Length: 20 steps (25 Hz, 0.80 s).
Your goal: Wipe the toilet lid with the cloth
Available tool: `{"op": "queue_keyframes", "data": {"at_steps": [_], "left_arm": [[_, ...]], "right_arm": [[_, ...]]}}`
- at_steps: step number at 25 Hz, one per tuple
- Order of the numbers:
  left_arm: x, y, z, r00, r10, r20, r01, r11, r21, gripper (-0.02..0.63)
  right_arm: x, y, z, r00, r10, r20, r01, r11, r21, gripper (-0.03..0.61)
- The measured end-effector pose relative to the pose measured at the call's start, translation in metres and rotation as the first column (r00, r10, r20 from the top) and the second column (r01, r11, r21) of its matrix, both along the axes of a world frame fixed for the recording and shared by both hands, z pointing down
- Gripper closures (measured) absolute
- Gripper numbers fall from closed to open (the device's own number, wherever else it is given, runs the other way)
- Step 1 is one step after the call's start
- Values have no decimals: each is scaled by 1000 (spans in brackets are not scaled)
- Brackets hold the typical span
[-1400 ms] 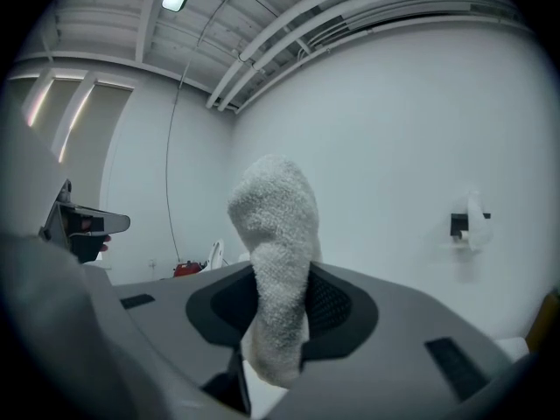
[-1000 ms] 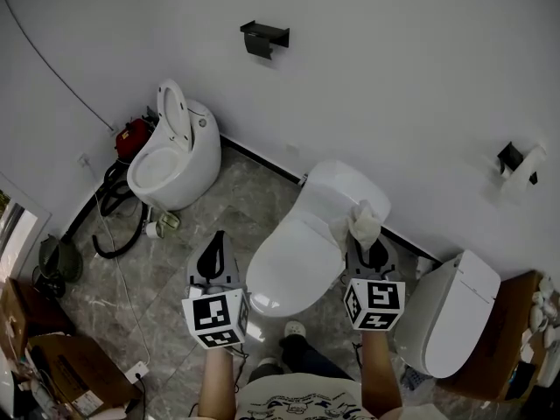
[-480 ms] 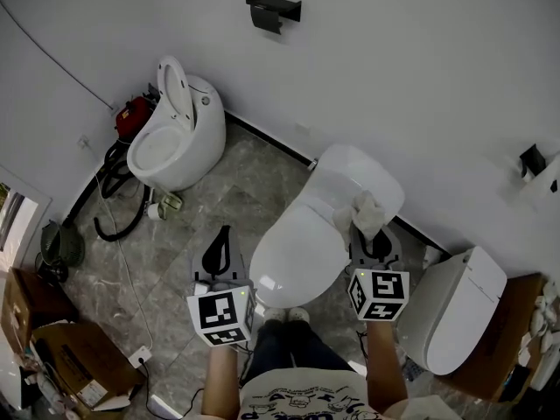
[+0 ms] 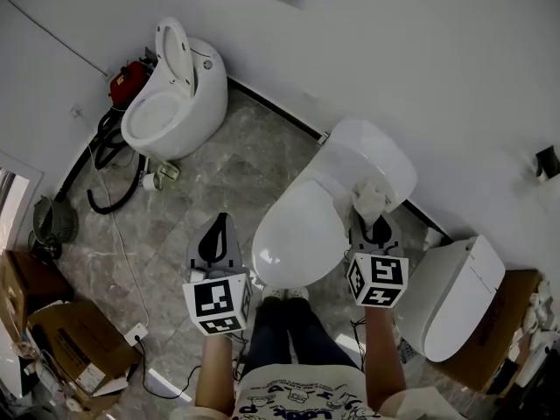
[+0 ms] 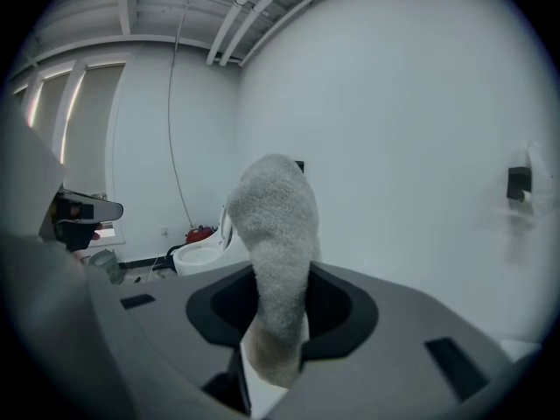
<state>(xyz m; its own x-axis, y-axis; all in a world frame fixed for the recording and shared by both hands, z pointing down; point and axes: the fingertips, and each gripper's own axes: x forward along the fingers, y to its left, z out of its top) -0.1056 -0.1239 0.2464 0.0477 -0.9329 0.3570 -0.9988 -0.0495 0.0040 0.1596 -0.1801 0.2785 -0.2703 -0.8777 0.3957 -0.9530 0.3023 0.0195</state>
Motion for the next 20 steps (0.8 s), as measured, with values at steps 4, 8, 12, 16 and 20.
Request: {"op": "queue_keyframes", "data": {"at_steps": [4,8,12,16,20], "left_arm": [[-4,-7,20,1000,6,4,-6,1000,-25,603],[-5,-13,37,1000,17,23,-16,999,-48,603],[-6,-21,58,999,19,30,-17,998,-68,603],[-8,-26,88,999,20,37,-16,995,-103,603],[-4,-32,118,999,28,37,-23,991,-134,603]], "right_arm": [[-8,-7,23,1000,-12,-15,12,1000,-28,465],[-10,-18,42,999,-30,-26,29,998,-51,465],[-9,-33,67,997,-49,-53,45,996,-74,465],[-9,-47,99,994,-73,-81,65,992,-107,465],[-8,-65,137,988,-107,-109,90,985,-144,465]]}}
